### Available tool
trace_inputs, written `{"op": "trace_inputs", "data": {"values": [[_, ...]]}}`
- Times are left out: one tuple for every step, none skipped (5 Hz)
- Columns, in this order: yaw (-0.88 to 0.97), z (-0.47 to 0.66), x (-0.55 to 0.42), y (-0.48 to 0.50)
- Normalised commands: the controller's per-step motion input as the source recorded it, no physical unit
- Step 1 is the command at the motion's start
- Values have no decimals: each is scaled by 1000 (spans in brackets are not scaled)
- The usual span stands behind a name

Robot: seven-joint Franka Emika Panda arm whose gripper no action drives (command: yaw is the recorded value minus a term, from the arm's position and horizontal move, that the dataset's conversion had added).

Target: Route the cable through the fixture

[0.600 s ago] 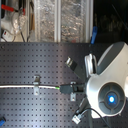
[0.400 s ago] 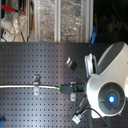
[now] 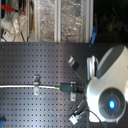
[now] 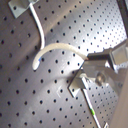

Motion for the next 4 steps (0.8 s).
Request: {"op": "trace_inputs", "data": {"values": [[363, 75, -21, 557], [351, 94, 34, 542], [320, 101, 80, 521], [209, 78, 85, 348]]}}
